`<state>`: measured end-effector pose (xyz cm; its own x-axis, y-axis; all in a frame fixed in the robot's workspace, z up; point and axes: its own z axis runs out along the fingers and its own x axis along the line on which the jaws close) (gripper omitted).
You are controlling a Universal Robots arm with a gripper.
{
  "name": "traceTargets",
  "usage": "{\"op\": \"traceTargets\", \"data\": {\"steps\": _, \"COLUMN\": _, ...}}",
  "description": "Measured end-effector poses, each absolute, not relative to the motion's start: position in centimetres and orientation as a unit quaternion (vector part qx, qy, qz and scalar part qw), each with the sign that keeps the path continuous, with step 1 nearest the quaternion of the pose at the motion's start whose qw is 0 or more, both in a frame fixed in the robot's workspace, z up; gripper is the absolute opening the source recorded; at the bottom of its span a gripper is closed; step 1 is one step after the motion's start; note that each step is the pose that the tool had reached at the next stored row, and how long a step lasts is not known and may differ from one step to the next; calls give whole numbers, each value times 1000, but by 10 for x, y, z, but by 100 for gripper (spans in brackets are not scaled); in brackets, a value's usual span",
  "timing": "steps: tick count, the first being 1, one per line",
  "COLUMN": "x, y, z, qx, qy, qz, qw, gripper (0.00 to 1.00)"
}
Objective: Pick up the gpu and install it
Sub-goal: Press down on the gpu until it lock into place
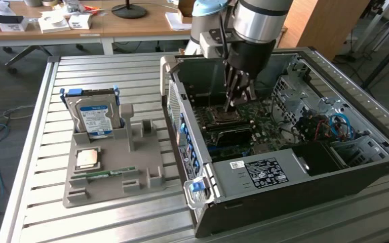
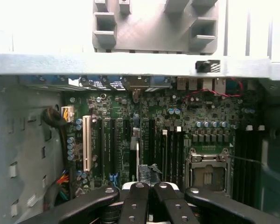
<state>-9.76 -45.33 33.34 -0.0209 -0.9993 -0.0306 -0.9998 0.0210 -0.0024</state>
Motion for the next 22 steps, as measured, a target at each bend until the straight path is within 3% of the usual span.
{"op": "traceTargets", "data": {"steps": 7, "x": -98, "y": -453, "z": 351, "qx": -700, "qy": 714, "qz": 10, "qw": 12, "gripper": 11}}
{"op": "traceTargets", "data": {"steps": 22, "x": -90, "y": -453, "z": 351, "qx": -700, "qy": 714, "qz": 10, "qw": 12, "gripper": 11}}
